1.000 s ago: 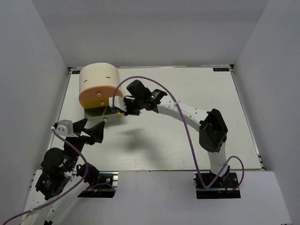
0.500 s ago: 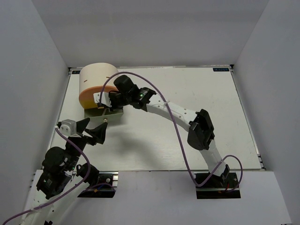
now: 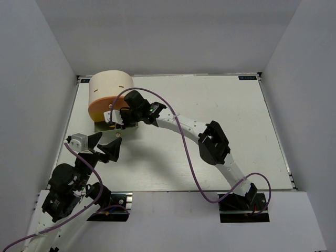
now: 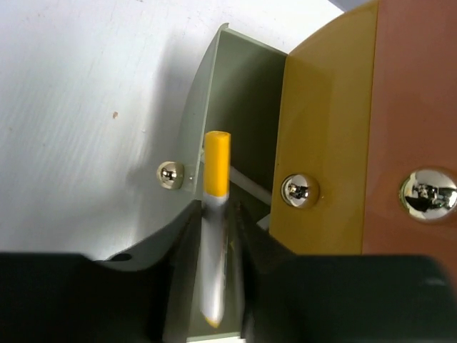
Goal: Sort the stationery into containers
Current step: Place the pen in the drawer, then close the drawer in the storage box.
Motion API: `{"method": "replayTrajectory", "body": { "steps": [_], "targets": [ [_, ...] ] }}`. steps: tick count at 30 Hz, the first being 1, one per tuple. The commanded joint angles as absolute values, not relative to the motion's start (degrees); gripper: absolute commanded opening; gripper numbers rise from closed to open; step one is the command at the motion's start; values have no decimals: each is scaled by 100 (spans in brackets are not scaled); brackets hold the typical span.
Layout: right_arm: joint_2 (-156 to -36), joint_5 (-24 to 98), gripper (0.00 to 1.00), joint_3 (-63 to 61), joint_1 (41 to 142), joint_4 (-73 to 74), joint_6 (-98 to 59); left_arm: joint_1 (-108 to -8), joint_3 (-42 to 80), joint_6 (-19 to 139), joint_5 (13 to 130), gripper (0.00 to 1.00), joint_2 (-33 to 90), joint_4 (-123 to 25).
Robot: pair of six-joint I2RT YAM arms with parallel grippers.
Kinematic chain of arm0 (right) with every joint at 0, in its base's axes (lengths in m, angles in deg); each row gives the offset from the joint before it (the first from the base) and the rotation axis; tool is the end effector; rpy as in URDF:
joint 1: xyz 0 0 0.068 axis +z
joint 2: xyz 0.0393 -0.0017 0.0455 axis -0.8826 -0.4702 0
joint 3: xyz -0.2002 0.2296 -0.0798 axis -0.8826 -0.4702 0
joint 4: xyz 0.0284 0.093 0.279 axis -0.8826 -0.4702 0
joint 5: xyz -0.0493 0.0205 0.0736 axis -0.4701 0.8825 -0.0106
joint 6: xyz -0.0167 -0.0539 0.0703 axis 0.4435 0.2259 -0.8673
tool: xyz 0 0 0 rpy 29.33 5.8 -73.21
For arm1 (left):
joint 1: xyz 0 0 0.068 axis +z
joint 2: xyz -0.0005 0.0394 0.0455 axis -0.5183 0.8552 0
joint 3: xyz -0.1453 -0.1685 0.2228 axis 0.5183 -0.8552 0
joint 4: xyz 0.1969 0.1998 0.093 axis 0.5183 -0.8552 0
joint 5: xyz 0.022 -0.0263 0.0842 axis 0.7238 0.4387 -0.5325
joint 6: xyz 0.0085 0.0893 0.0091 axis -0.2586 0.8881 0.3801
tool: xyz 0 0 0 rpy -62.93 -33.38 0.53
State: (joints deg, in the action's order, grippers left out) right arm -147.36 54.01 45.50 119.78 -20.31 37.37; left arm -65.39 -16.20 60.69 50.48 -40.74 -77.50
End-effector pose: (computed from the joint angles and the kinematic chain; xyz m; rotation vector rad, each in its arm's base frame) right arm 0.3127 0.5591 0.2735 -1.8450 1.0271 0.5248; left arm 0.0722 -0.0273 0.3547 0.1213 1.5009 -0.4691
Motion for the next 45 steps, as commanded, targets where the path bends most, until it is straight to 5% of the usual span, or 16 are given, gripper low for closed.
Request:
{"method": "replayTrajectory", "body": {
  "steps": [1,4,9,14,21,45],
  "targets": [
    [-14776,5480,32,4728,11970,-1824,3945,-6497,-1630,6128,5137,99,-3989,-7666],
    [-14715,5437,42,4675,11970,-1833,3927,-6497,-1630,6128,5137,99,-3989,-7613],
    [-14513,5427,43,4605,11979,-1842,3814,-6497,-1630,6128,5137,99,-3989,-7613],
    [-14302,6136,0,4578,11996,-2611,3769,-6497,-1630,6128,5137,99,-3989,-7613],
    [-14398,5771,0,4042,12233,-2835,4533,-6497,-1630,6128,5137,99,-3989,-7613],
    [-15365,2730,0,3910,12251,-120,4165,-6497,-1630,6128,5137,99,-4041,-7613]
  ]
}}
